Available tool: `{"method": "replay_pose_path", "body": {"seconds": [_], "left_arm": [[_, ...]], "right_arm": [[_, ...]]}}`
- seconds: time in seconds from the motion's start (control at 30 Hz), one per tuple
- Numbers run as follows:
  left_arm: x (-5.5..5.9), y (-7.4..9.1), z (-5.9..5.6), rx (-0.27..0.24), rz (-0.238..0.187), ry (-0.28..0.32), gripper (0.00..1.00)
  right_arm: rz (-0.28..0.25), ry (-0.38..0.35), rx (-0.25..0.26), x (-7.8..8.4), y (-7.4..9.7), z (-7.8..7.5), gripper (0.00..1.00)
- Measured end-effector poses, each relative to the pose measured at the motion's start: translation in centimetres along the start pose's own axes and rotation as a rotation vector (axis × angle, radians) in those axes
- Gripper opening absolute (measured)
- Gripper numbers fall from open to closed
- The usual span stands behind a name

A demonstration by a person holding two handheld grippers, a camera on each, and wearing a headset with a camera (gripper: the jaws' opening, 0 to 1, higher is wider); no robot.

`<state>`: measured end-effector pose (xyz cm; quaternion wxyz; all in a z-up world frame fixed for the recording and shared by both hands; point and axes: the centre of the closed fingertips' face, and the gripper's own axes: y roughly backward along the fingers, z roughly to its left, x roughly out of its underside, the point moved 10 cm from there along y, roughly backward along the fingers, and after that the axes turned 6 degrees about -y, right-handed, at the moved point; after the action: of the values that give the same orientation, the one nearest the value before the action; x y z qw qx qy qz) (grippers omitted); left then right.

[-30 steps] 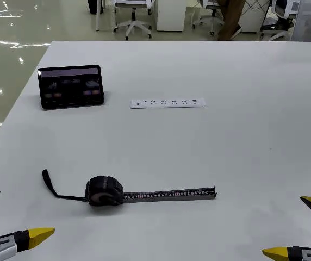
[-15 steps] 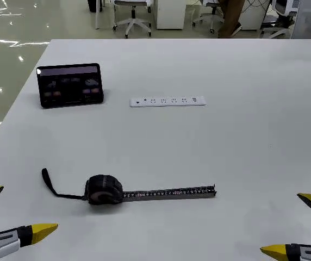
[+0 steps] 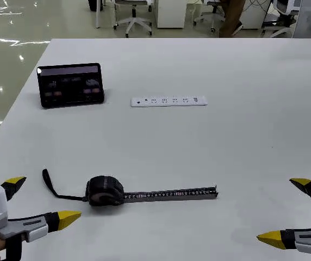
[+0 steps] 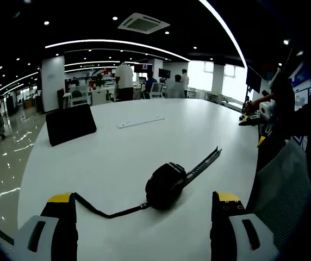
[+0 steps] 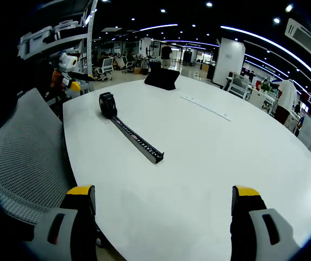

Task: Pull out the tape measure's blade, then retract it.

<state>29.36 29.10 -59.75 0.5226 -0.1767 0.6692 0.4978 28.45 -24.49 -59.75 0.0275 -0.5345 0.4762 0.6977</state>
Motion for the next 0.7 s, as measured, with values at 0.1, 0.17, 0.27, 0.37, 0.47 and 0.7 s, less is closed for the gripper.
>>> {"method": "replay_pose_path", "body": {"seconds": [0.1,0.17,0.27,0.37,0.47,0.7], "left_arm": [[-0.4,-0.8,-0.2,0.001,0.003,-0.007,1.00],[-0.8,-1.4,-0.5,0.007,0.007,-0.018,1.00],[-1.1,-2.3,-0.9,0.013,0.014,-0.046,1.00],[-1.2,-3.2,-1.0,0.009,0.026,-0.051,1.00],[-1.1,-4.1,-1.2,-0.015,0.041,-0.034,1.00],[-0.3,-5.8,-2.1,-0.092,0.093,-0.022,1.00]], "right_arm": [[0.017,0.029,-0.020,-0.6,-0.5,-0.2,1.00],[0.025,0.047,-0.034,-0.9,-1.0,-0.2,1.00],[0.040,0.071,-0.053,-1.2,-1.7,-0.4,1.00],[0.045,0.106,-0.077,-1.4,-2.5,-0.6,0.98],[0.069,0.123,-0.099,-1.5,-3.3,-0.9,1.00],[0.096,0.185,-0.130,-2.4,-5.2,-1.8,0.98]]}}
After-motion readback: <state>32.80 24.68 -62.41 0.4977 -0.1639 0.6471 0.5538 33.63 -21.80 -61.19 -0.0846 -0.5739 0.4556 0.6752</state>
